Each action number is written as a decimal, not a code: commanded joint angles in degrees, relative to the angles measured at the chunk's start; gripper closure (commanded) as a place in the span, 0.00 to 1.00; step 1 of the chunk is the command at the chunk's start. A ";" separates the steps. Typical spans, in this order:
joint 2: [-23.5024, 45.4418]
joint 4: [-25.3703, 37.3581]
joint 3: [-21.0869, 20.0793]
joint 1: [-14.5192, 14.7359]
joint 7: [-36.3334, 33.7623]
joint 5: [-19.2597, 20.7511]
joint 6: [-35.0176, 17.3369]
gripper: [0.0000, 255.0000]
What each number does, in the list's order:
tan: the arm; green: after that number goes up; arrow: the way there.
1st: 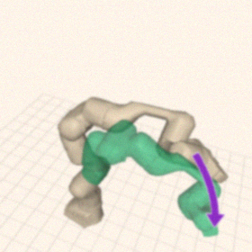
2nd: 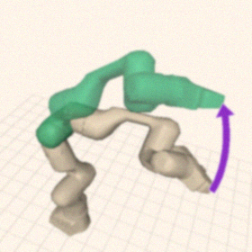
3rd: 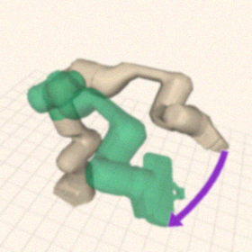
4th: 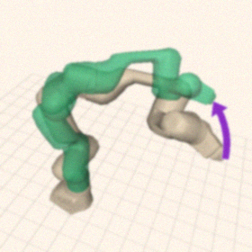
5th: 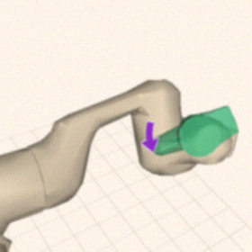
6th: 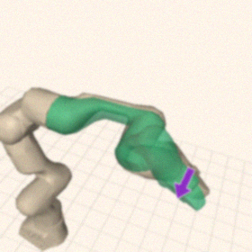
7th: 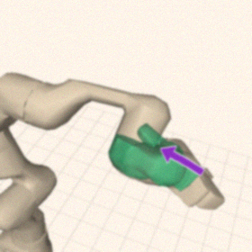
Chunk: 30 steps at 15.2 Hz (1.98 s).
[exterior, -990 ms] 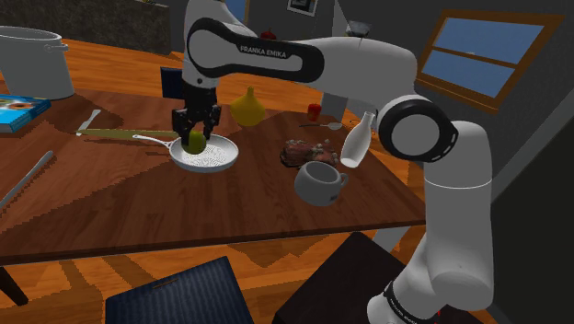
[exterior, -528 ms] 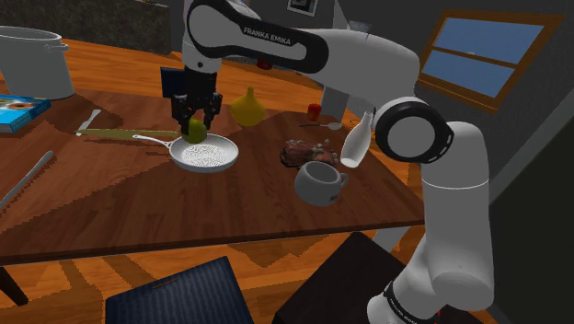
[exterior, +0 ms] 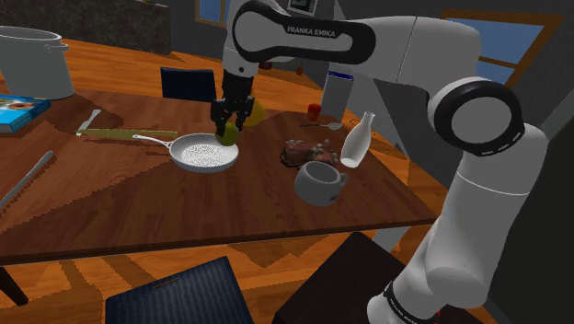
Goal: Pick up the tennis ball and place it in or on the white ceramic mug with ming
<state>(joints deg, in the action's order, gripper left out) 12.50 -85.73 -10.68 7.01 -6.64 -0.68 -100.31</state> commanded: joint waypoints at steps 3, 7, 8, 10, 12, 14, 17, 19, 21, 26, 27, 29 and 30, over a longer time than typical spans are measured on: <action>-8.61 -10.94 1.36 -2.67 4.19 -1.89 -2.26 1.00; -15.96 -19.53 3.33 -4.77 8.57 -3.14 -3.35 1.00; -17.68 -21.45 3.90 -5.24 9.68 -3.35 -3.49 1.00; -21.01 -25.04 5.11 -6.16 11.91 -3.64 -3.62 1.00; -24.18 -28.32 6.42 -7.03 14.15 -3.75 -3.59 1.00; -27.20 -31.31 7.82 -7.89 16.39 -3.66 -3.40 1.00; -31.45 -35.28 10.06 -9.21 19.76 -3.20 -2.90 1.00; -34.10 -37.59 11.64 -10.12 22.02 -2.67 -2.43 1.00; -36.58 -39.64 13.30 -11.06 24.29 -1.97 -1.87 1.00; -41.14 -43.81 16.89 -13.18 29.09 -0.09 -1.28 1.00; -41.15 -44.59 16.91 -13.19 29.13 -0.08 -2.04 1.00; -41.13 -46.11 16.95 -13.21 29.20 -0.06 -3.59 1.00; -41.10 -46.86 16.97 -13.22 29.24 -0.06 -4.36 1.00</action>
<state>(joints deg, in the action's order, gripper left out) -28.60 -131.66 6.17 -6.14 22.41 -0.79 -103.73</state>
